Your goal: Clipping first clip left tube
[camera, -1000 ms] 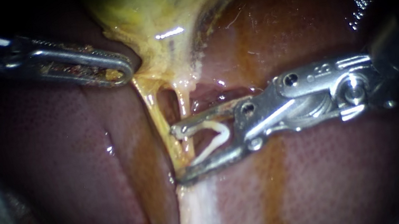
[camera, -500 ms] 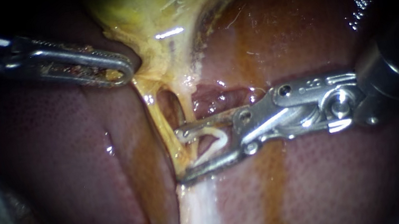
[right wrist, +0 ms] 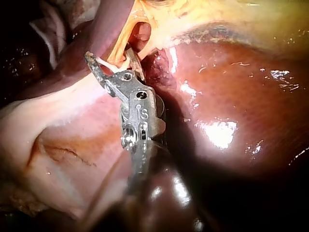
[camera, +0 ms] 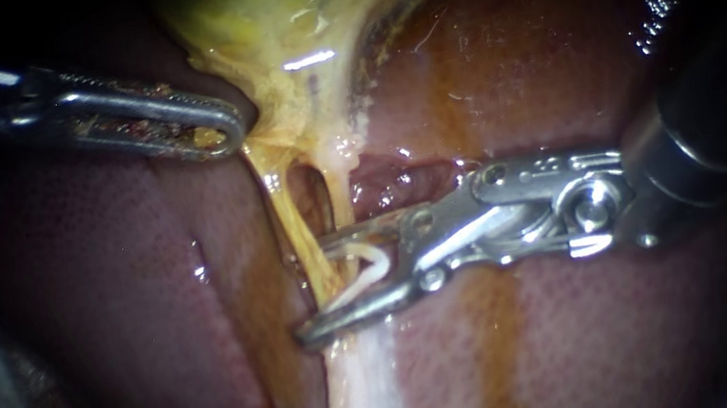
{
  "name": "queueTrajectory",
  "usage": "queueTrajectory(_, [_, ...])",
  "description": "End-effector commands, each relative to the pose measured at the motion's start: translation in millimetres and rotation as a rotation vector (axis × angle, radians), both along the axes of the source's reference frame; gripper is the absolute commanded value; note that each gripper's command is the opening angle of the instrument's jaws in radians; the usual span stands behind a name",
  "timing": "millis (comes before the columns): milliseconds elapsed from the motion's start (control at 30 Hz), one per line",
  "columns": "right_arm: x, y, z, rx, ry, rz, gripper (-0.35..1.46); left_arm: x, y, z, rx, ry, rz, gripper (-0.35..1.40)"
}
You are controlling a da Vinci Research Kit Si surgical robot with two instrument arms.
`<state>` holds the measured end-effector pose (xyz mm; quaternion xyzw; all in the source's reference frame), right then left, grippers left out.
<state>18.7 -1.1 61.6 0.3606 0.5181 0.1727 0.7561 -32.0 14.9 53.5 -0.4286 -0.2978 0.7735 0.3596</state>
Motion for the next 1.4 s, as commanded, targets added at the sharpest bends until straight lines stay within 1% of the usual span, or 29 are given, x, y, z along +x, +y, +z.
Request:
queueTrajectory(33, [0.2, -0.1, 0.1, -0.001, -0.001, -0.003, 0.45, 0.0, 0.0, 0.0, -0.001, 0.002, -0.003, -0.35])
queueTrajectory(133, [1.0, -0.6, 0.4, 0.002, -0.002, -0.008, 0.45, -0.1, 0.0, 0.0, -0.001, 0.002, -0.003, -0.35])
queueTrajectory(300, [2.1, -1.4, 0.3, 0.006, 0.004, -0.031, 0.45, -0.1, 0.0, 0.0, -0.001, 0.002, -0.003, -0.35])
queueTrajectory(400, [2.3, -1.9, -0.5, 0.008, 0.014, -0.045, 0.45, -0.1, 0.0, 0.0, -0.001, 0.002, -0.003, -0.35])
queueTrajectory(500, [2.4, -2.1, -1.5, 0.014, 0.027, -0.046, 0.45, -0.1, 0.0, 0.0, -0.001, 0.002, -0.003, -0.35])
queueTrajectory(667, [2.3, -1.8, -4.3, 0.037, 0.069, -0.055, 0.44, 0.0, 0.0, 0.0, -0.001, 0.002, -0.002, -0.35])
queueTrajectory(700, [2.3, -1.7, -4.7, 0.04, 0.072, -0.061, 0.44, 0.1, 0.0, 0.0, -0.001, 0.002, -0.002, -0.35])
queueTrajectory(767, [2.4, -1.7, -5.7, 0.043, 0.075, -0.057, 0.44, 0.1, 0.0, 0.0, -0.001, 0.002, -0.002, -0.35])
queueTrajectory(867, [2.5, -1.8, -6.3, 0.046, 0.079, -0.057, 0.42, 0.1, 0.0, 0.0, -0.001, 0.002, -0.002, -0.35])
queueTrajectory(1033, [2.5, -1.8, -6.2, 0.045, 0.078, -0.057, 0.39, 0.1, 0.0, 0.0, -0.001, 0.002, -0.002, -0.35])
queueTrajectory(1200, [2.3, -1.4, -6.1, 0.048, 0.081, -0.055, 0.26, 0.1, -0.1, 0.0, -0.001, 0.002, -0.002, -0.35])
queueTrajectory(1367, [2.0, -0.8, -6.6, 0.062, 0.075, -0.055, -0.02, 0.1, -0.1, -0.1, -0.001, 0.002, -0.002, -0.35])
queueTrajectory(1400, [1.9, -0.7, -6.6, 0.068, 0.073, -0.054, -0.05, 0.1, -0.1, -0.1, -0.001, 0.002, -0.002, -0.35])
